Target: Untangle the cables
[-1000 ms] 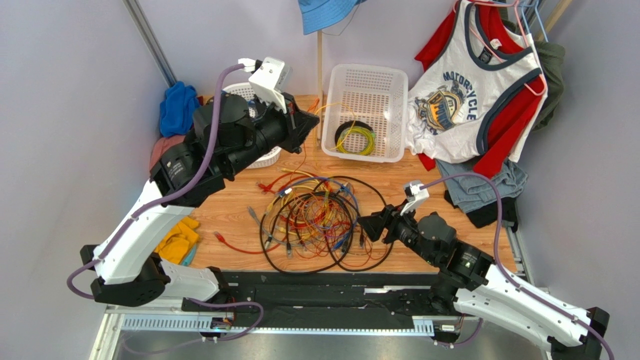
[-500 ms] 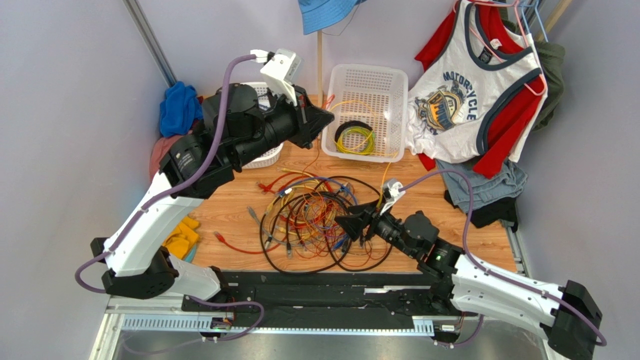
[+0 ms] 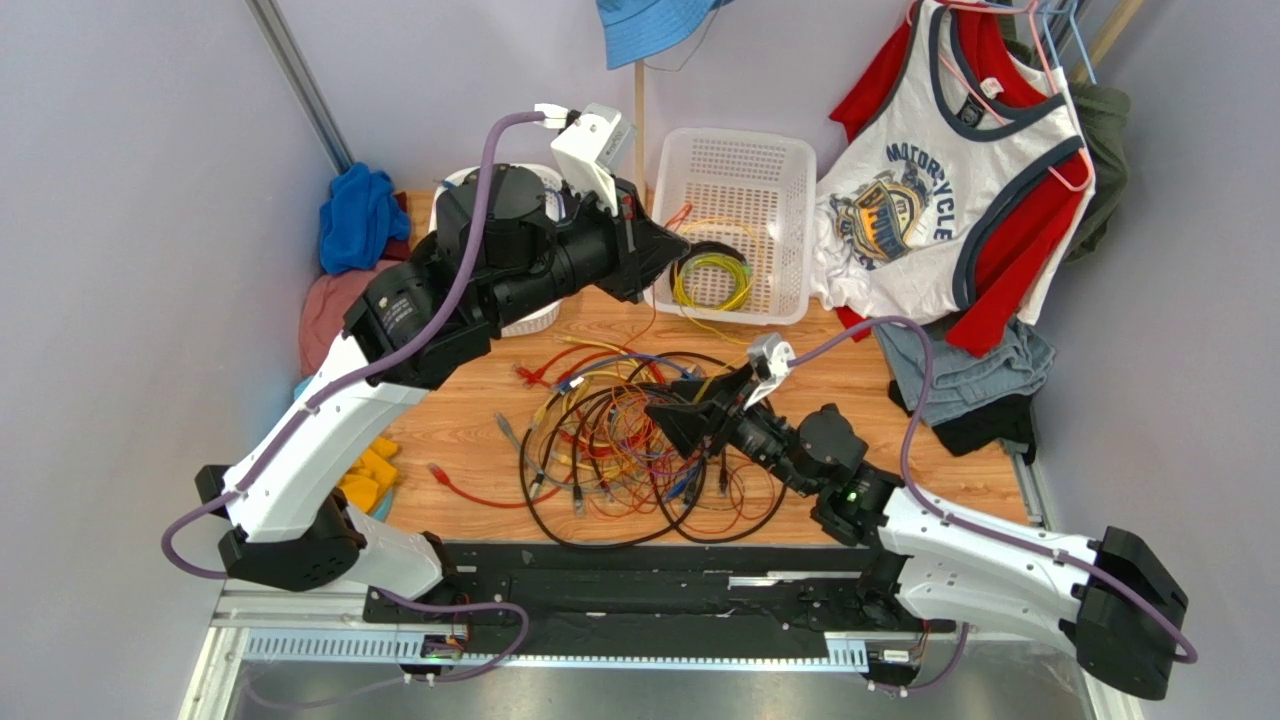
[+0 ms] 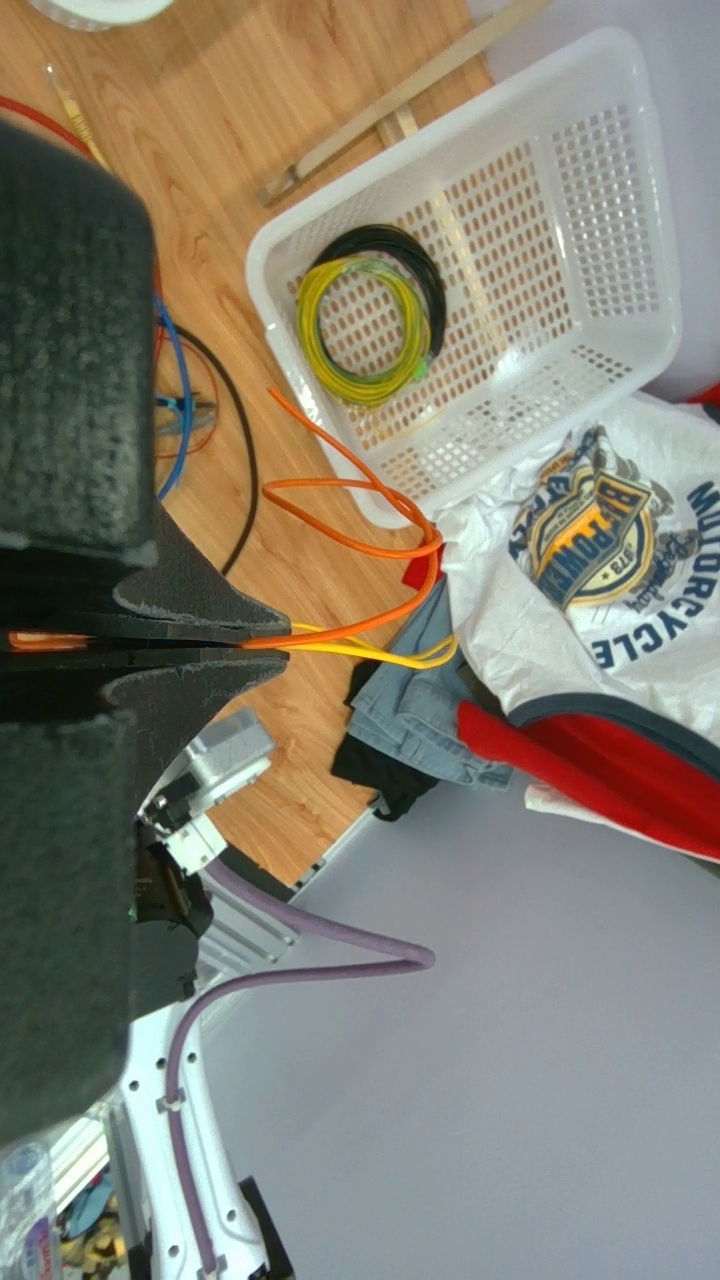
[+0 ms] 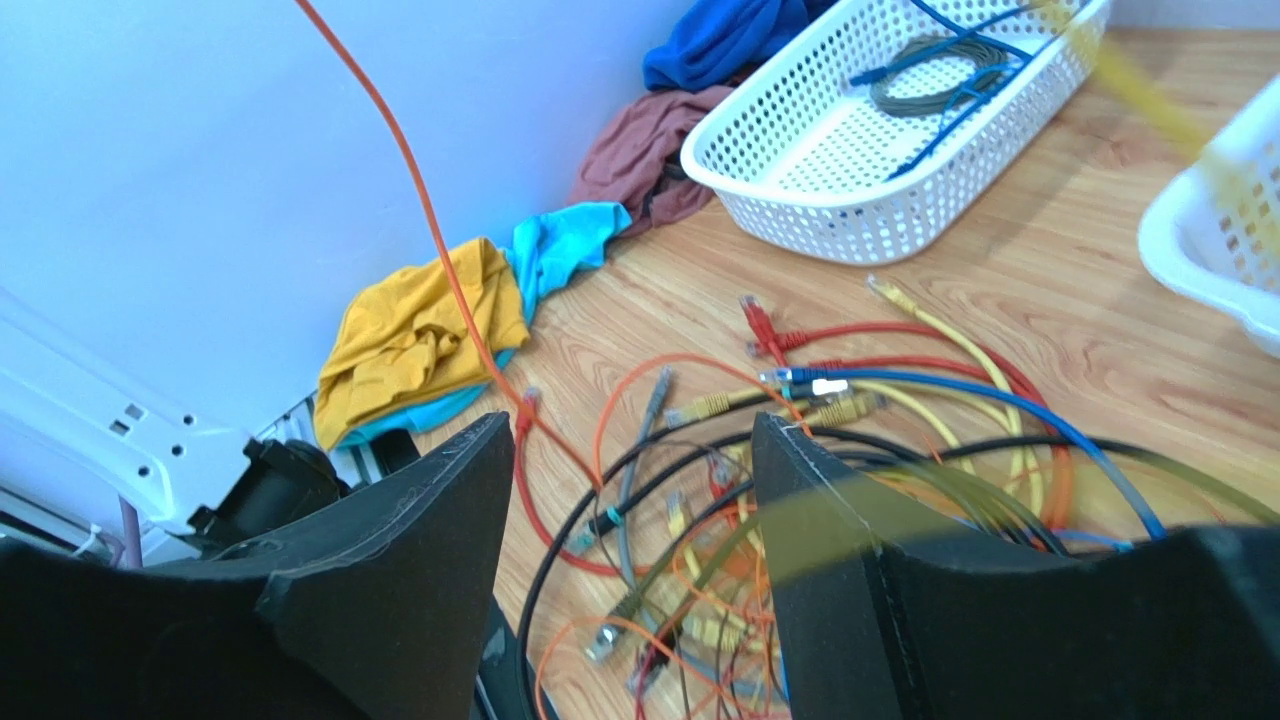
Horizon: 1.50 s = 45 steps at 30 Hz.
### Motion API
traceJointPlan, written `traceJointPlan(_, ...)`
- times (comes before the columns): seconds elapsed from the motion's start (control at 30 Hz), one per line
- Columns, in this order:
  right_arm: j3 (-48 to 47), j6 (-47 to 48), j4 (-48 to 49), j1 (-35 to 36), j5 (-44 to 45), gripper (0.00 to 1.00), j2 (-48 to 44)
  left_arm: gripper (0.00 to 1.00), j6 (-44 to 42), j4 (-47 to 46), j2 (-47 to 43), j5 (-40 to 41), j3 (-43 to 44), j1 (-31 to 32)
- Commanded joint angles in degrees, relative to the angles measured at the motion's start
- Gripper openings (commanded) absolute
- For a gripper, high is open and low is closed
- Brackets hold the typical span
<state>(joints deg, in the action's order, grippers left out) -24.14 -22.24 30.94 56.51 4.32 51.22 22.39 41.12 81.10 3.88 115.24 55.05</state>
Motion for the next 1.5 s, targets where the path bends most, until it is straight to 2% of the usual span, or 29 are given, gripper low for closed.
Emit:
traceJointPlan(0.0,-4.9,1.2,6.8,0.3,-1.4,0.63,5.0,0.0,1.0,-0.8,0.4,-1.7,1.7,0.1)
traceJointPlan(0.2,-8.0,0.1,9.0,0.4,-3.2,0.56,12.4,0.0,0.9,-0.9,-0.4,-1.2,0.4,0.1)
traceJointPlan(0.27,-8.1,-0.1,8.8,0.3,-2.8,0.43,13.0,0.0,0.5,-1.0,-1.0,-0.8,-0.3,0.1)
traceJointPlan(0.4,-6.6,0.4,9.4,0.3,-1.6,0.27,11.1,0.0,0.1,-1.4,-2.6,0.2,-2.6,0.1)
traceJointPlan(0.43,-6.6,0.8,9.1,0.3,-1.2,0.2,10.6,0.0,0.0,-2.1,-2.9,0.4,-3.2,0.1)
traceJointPlan(0.5,-7.1,1.5,5.7,0.4,-0.5,0.12,8.2,0.0,0.0,-2.4,-3.8,1.4,-4.8,0.1)
traceJointPlan(0.53,-8.0,1.8,3.5,0.3,0.9,0.03,6.8,0.01,-0.1,-2.0,-4.2,2.3,-5.2,0.1)
traceJointPlan(0.57,-9.0,2.1,-3.4,0.3,2.1,0.0,5.0,0.06,-0.2,-1.7,-5.1,5.3,-6.5,0.1)
traceJointPlan(0.6,-10.2,2.1,-8.1,0.3,3.8,0.0,0.5,0.16,-0.5,-1.0,-5.7,7.5,-7.6,0.1)
traceJointPlan(0.63,-13.5,2.1,-13.1,0.3,7.8,0.0,-1.5,0.21,-0.7,-0.6,-6.3,10.0,-10.5,0.0)
traceJointPlan(0.67,-15.2,2.3,-22.4,0.3,9.6,0.0,-3.7,0.25,-0.3,-0.5,-8.2,14.4,-12.7,-0.6)
traceJointPlan(0.7,-16.9,2.7,-26.6,0.4,11.4,0.0,-7.2,0.29,0.3,-1.0,-9.3,15.4,-15.1,-1.4)
traceJointPlan(0.77,-21.7,4.4,-36.8,0.3,14.3,0.0,-10.3,0.31,3.4,-2.4,-13.4,15.5,-24.3,-4.7)
traceJointPlan(0.87,-27.8,6.0,-45.7,0.3,15.7,0.0,-13.5,0.34,8.6,-7.9,-19.0,13.4,-38.9,-8.5)
traceJointPlan(0.93,-30.5,6.6,-49.4,0.3,16.0,0.0,-13.7,0.35,11.3,-10.9,-21.6,13.4,-47.2,-9.5)
traceJointPlan(1.03,-36.1,7.0,-55.4,0.3,15.8,0.0,-11.5,0.34,13.4,-13.1,-22.7,13.8,-54.3,-10.0)
traceJointPlan(1.23,-43.5,7.3,-59.7,0.4,12.7,0.0,-9.1,0.34,16.2,-17.3,-23.2,10.7,-61.3,-10.0)
traceJointPlan(1.33,-48.4,9.1,-60.9,0.3,14.7,0.0,-7.3,0.44,16.8,-20.8,-24.1,8.6,-64.1,-10.0)
traceJointPlan(1.37,-49.8,9.6,-61.4,0.3,15.1,0.0,-5.9,0.57,16.7,-23.0,-24.4,7.9,-64.8,-10.0)
traceJointPlan(1.43,-53.9,10.7,-62.4,0.3,16.3,0.0,-4.6,0.73,16.9,-25.3,-24.7,5.7,-66.7,-10.0)
traceJointPlan(1.47,-54.9,10.9,-62.8,0.3,16.5,0.0,-3.9,0.83,17.0,-27.7,-24.8,4.9,-67.3,-10.0)
